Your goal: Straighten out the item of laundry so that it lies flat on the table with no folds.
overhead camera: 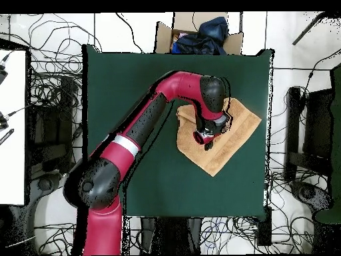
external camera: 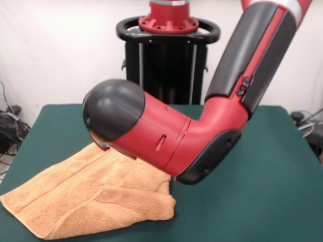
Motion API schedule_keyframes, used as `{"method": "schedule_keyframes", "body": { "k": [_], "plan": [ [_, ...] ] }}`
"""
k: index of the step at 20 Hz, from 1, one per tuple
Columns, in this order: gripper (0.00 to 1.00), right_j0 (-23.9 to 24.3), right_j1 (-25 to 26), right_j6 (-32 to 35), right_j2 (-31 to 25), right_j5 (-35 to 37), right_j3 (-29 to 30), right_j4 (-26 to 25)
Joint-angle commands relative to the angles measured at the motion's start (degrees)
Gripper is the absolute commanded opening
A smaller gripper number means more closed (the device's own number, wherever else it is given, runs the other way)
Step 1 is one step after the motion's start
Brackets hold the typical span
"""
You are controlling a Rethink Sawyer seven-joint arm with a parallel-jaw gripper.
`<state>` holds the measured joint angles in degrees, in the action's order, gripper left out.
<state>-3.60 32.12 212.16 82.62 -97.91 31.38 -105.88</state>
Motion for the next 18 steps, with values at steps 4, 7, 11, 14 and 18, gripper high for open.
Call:
{"method": "schedule_keyframes", "body": {
  "k": [4, 7, 11, 14, 18],
  "plan": [
    [0.00, 2.3, 2.0, 8.0, -0.6, 5.1, -6.3, 0.8],
    [0.00, 3.0, 2.9, 9.4, -0.6, 7.6, -7.7, 1.7],
    [0.00, 3.7, 3.6, 10.6, -1.0, 11.7, -9.1, 3.4],
    [0.00, 4.2, 4.1, 12.2, -1.0, 14.5, -10.3, 4.3],
    [0.00, 4.0, 4.5, 11.3, -1.5, 21.2, -9.6, 5.6]
  ]
}}
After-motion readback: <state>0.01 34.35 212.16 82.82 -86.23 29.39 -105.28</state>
